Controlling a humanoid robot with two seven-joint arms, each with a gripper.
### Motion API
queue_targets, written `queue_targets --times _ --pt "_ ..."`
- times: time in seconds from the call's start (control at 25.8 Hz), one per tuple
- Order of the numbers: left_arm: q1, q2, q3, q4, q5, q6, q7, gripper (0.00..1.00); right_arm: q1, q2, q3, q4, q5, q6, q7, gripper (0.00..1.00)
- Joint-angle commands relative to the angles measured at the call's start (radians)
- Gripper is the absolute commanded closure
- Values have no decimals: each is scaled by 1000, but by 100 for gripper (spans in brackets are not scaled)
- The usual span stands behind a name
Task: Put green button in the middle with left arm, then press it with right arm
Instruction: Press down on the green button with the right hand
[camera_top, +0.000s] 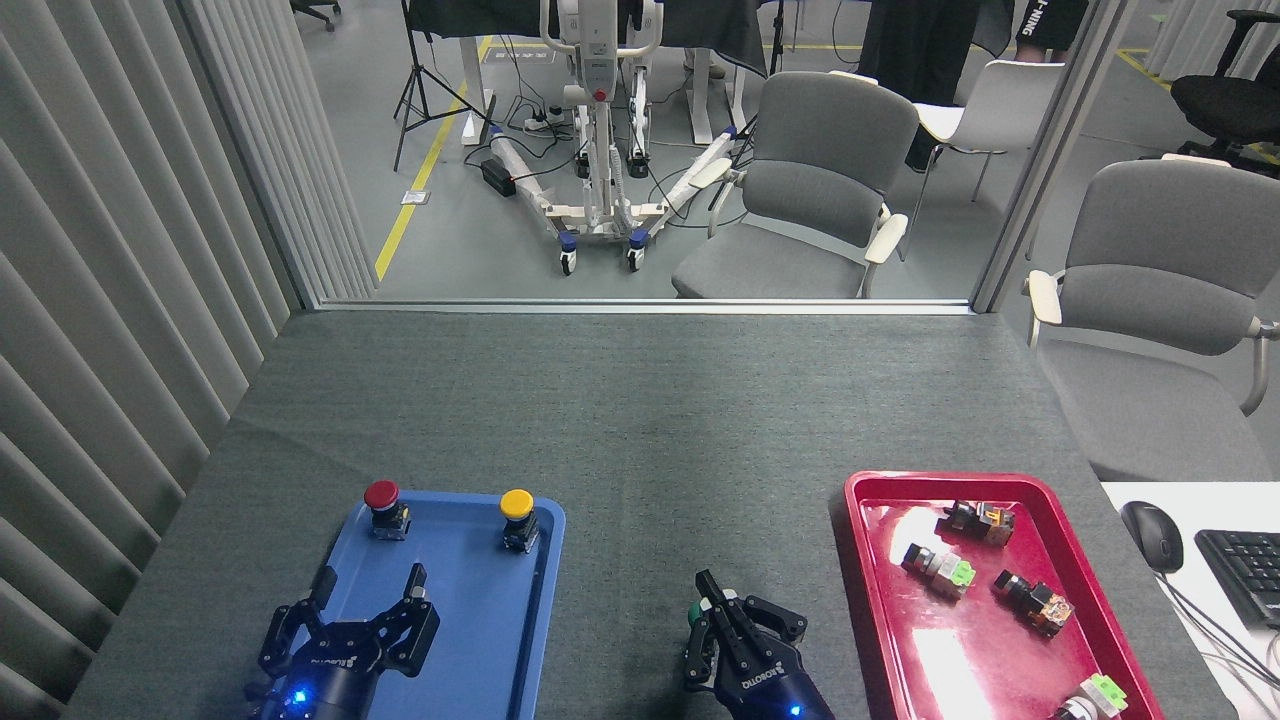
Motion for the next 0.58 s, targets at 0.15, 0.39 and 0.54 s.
queue_targets --times 0.15,0.39,0.54 --pt "-10 53 0 3 6 -50 3 0 -15 3 7 68 2 1 5 86" --pt "-3 45 -3 6 6 -55 3 0 -15 1 7 99 2 1 5 84" --pt "-3 45 -3 3 6 -55 3 0 -15 3 5 113 2 2 2 84"
